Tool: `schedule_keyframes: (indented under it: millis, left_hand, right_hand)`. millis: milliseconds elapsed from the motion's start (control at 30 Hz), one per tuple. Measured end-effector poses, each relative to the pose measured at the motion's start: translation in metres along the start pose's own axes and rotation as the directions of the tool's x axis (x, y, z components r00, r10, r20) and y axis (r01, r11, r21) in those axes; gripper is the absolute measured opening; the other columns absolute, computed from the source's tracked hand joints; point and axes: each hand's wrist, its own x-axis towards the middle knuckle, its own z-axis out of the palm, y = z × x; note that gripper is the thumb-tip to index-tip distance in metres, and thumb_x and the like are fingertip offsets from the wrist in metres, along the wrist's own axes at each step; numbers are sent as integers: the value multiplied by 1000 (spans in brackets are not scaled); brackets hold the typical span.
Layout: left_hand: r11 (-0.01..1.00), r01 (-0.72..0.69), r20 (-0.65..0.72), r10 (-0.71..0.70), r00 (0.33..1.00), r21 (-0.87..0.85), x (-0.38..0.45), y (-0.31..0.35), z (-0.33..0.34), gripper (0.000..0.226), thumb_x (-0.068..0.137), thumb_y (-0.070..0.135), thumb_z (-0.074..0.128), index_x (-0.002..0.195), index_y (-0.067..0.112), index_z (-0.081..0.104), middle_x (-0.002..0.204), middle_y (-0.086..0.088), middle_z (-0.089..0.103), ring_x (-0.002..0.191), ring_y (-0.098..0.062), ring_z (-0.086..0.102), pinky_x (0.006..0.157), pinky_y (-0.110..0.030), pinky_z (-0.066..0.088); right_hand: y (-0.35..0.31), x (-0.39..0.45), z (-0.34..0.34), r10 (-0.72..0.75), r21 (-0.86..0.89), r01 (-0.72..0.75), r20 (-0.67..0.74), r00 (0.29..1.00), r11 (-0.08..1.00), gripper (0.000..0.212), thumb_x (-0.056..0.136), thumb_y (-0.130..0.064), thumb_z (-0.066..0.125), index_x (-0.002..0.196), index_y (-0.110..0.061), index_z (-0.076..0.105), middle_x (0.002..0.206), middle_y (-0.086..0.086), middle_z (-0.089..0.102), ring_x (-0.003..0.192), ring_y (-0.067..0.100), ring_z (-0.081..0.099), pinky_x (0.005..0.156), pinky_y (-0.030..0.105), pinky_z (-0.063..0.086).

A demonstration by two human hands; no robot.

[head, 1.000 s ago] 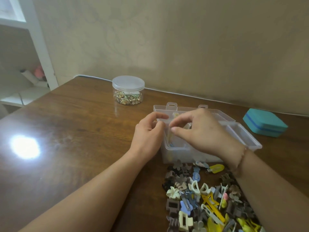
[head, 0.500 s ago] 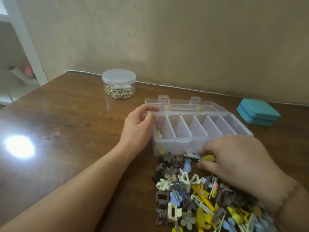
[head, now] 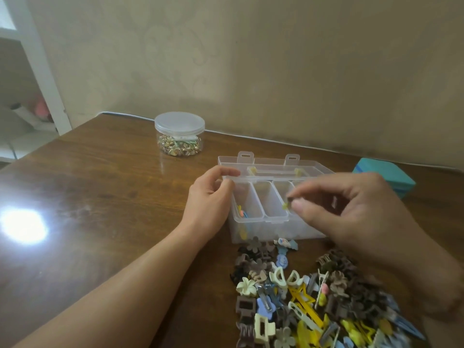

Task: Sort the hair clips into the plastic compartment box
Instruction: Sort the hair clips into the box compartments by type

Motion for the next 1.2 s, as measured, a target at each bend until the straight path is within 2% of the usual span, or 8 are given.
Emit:
schedule_keyframes:
  millis: [133, 300, 467, 667, 867, 1067, 1133, 1200]
  left_hand:
    - [1000, -26, 5, 26, 1000, 15, 0, 0, -1, 27, 91, 15, 48, 103, 28, 68, 87, -8, 74, 85, -29, 70, 77, -49, 59]
    - [999, -39, 11, 38, 999, 21, -2, 0, -1, 29, 88, 19, 46, 102, 33, 67, 88, -12, 73, 86, -36, 67, 77, -57, 55]
    - [1000, -27, -11, 27, 1000, 12, -1, 0, 1, 31, 82, 24, 44, 98, 34, 68, 88, -18, 72, 86, -41, 65, 77, -59, 54]
    - [999, -28, -14, 28, 1000, 23, 0, -1, 2, 30, 90, 15, 46, 100, 32, 69, 91, -15, 73, 91, -42, 64, 78, -60, 54]
    - [999, -13, -27, 14, 1000, 30, 1, -2, 2, 32, 93, 10, 46, 102, 29, 69, 88, -5, 74, 89, -31, 69, 80, -48, 58]
    - [999, -22, -25, 23, 999, 37, 0, -1, 2, 31, 93, 11, 45, 103, 29, 69, 89, -9, 73, 91, -37, 64, 78, -52, 54]
    - [999, -26, -16, 27, 1000, 33, 1, -2, 2, 30, 94, 11, 46, 103, 28, 69, 88, -7, 74, 87, -32, 67, 76, -47, 55]
    - [1000, -24, -3, 24, 1000, 19, 1, -3, 1, 30, 94, 10, 46, 105, 27, 68, 89, 0, 74, 84, -20, 70, 69, -33, 59]
  right_hand:
    - [-4, 21, 26, -168, -108, 164, -22, 986, 981, 11, 84, -27, 69, 94, -25, 74, 79, -20, 65, 75, -1, 57, 63, 7, 40]
    - [12, 19, 46, -120, -232, 146, 125, 985, 962, 35, 87, -44, 51, 121, -38, 57, 101, -21, 63, 100, 1, 55, 84, 31, 51]
    - [0, -1, 3, -16, -274, 33, 63, 998, 961, 7, 85, -44, 59, 87, -43, 66, 68, -23, 63, 68, 2, 58, 57, 19, 48]
    - [0, -3, 24, 229, -616, -2, 289, 929, 788, 29, 92, -49, 48, 119, -46, 58, 96, -18, 67, 90, 6, 60, 77, 30, 54]
    - [12, -4, 45, 215, -674, 74, 335, 917, 735, 23, 89, -39, 51, 106, -32, 64, 93, -8, 67, 87, 19, 63, 74, 36, 55]
    - [7, -4, 21, 142, -525, 53, 324, 936, 849, 20, 89, -52, 53, 98, -38, 63, 76, -18, 63, 73, -3, 57, 70, 19, 51]
    - [2, -2, 14, 122, -314, -32, 273, 954, 949, 12, 83, -47, 62, 84, -36, 67, 66, -14, 64, 61, -2, 57, 54, 11, 44]
    - [-2, 5, 12, 119, 109, -130, 103, 988, 986, 5, 77, -32, 72, 76, -28, 72, 63, -4, 67, 49, 3, 53, 46, 12, 42]
